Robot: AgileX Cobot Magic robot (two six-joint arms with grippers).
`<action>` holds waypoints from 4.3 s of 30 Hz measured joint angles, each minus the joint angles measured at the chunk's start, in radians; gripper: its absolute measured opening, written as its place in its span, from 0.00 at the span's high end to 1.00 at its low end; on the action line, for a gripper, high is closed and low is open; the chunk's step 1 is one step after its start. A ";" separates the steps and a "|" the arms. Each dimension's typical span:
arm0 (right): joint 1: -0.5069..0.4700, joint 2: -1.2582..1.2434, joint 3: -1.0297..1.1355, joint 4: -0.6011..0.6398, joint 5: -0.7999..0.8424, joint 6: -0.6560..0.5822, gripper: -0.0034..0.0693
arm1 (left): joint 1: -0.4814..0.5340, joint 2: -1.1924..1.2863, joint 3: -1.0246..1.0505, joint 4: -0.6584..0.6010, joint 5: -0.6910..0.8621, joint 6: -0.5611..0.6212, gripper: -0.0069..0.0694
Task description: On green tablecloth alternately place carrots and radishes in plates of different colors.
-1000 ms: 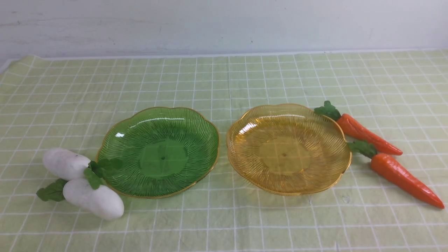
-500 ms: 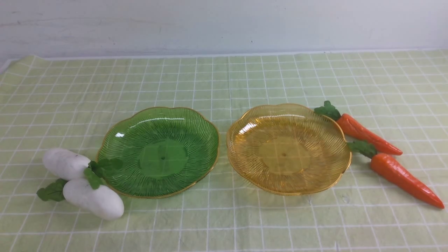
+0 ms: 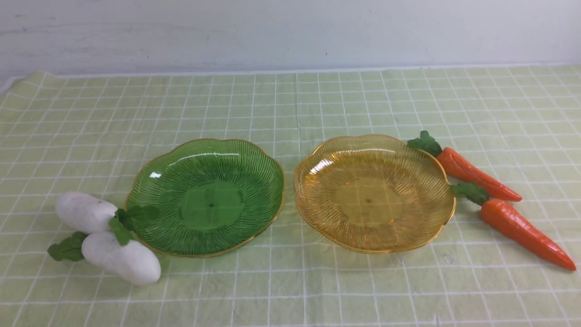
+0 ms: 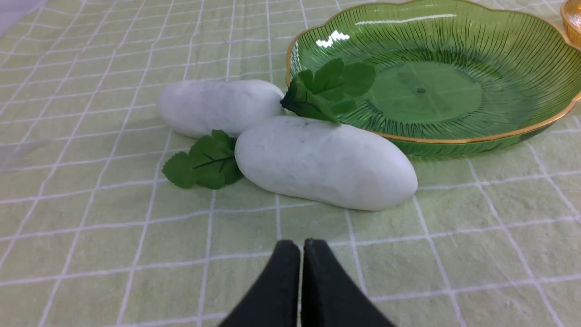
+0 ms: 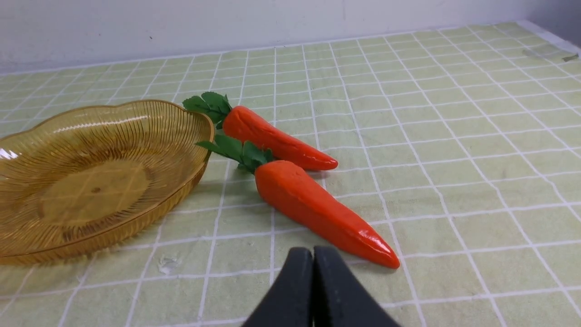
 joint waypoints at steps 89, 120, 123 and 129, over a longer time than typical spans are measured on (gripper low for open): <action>0.000 1.779 -1.360 0.155 0.732 -0.555 0.62 | 0.000 1.048 -0.578 -0.761 0.495 0.370 0.91; 0.266 2.005 -1.572 0.570 0.442 -0.726 0.04 | 0.000 1.048 -0.578 -0.734 0.493 0.370 0.90; 0.222 2.004 -1.631 0.474 0.462 -0.667 0.04 | 0.000 1.048 -0.578 -0.733 0.493 0.370 0.90; 0.100 2.005 -1.656 0.298 0.443 -0.541 0.09 | 0.000 1.048 -0.578 -0.732 0.493 0.370 0.90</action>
